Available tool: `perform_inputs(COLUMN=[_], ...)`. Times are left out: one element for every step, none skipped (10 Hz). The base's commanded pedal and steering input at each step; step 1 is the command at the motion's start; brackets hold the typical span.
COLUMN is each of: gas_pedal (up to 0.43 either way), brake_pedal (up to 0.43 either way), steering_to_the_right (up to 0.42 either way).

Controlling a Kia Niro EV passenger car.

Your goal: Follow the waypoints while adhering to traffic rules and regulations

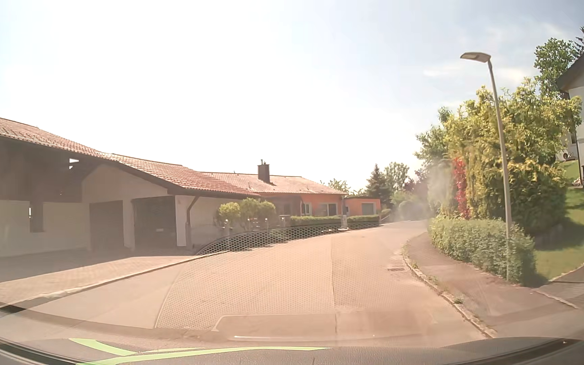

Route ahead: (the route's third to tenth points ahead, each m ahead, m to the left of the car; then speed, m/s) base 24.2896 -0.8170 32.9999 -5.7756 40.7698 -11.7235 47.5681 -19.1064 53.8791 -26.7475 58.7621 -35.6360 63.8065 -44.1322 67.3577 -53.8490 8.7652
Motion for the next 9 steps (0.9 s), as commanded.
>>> perform_inputs(gas_pedal=[0.047,0.047,0.047,0.047,0.047,0.047,0.047,0.047,0.047], brake_pedal=[0.000,0.000,0.000,0.000,0.000,0.000,0.000,0.000,0.000], steering_to_the_right=[0.053,0.053,0.055,0.060,0.066,0.070,0.071,0.072,0.075])
